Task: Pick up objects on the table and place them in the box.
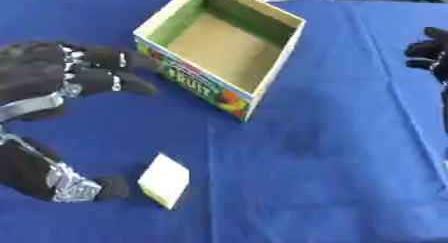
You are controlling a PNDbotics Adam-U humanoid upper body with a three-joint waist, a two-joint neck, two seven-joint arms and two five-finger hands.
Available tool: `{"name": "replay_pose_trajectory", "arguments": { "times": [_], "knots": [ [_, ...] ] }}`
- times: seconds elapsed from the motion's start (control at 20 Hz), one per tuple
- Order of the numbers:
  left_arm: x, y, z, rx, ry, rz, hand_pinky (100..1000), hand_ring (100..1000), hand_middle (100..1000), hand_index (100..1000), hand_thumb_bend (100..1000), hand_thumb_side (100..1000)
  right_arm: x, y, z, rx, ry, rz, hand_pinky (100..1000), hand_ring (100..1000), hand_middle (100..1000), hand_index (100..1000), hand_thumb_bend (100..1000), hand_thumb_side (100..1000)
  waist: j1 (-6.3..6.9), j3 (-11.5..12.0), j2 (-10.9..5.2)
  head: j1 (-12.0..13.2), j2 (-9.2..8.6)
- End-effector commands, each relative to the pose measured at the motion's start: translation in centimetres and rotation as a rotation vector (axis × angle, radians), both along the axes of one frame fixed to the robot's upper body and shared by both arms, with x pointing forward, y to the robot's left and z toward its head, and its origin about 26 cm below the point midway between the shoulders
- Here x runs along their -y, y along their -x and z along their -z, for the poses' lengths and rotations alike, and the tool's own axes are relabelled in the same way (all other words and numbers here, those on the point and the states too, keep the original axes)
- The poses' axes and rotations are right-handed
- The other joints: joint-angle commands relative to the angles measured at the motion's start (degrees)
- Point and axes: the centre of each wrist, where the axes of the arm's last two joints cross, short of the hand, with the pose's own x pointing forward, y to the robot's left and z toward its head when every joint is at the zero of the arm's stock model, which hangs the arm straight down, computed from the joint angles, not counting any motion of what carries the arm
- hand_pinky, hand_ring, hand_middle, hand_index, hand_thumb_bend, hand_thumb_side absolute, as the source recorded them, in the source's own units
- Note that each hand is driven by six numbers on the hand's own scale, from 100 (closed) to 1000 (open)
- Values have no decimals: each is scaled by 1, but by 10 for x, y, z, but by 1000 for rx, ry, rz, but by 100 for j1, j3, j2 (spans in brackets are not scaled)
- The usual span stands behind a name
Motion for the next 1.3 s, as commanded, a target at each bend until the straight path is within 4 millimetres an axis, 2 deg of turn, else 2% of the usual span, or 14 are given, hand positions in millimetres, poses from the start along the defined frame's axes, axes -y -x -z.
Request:
{"name": "replay_pose_trajectory", "arguments": {
  "times": [0.05, 0.3, 0.45, 0.65, 0.95, 1.3],
  "knots": [
    [-1, 4, -8, 20, -11, 6, 772, 784, 925, 888, 552, 562, 2, 2, -10, 32, 23, 5, 712, 727, 648, 849, 100, 1000, 21, -7, -87, 29, -79],
    [0, 4, -7, 11, -21, 8, 775, 786, 928, 888, 563, 569, 2, 2, -10, 32, 22, 5, 712, 727, 648, 849, 100, 1000, 26, -13, -94, 39, -95],
    [2, 4, -6, -1, -61, 1, 781, 810, 936, 893, 679, 596, 2, 2, -10, 32, 22, 3, 712, 727, 648, 849, 100, 1000, 33, -16, -100, 55, -86],
    [10, 5, -1, -22, -161, -27, 775, 814, 935, 891, 724, 600, 1, 2, -10, 30, 23, -1, 712, 727, 648, 849, 100, 1000, 40, -24, -107, 74, -81],
    [21, -3, 11, -104, -224, -94, 753, 805, 915, 891, 720, 598, 1, 2, -10, 26, 22, -7, 712, 727, 647, 849, 100, 1000, 50, -46, -121, 104, -74],
    [29, -28, 32, -139, -250, -140, 755, 815, 938, 886, 711, 594, 0, 1, -9, 23, 20, -14, 712, 726, 644, 849, 100, 1000, 46, -67, -126, 141, -75]
  ]
}}
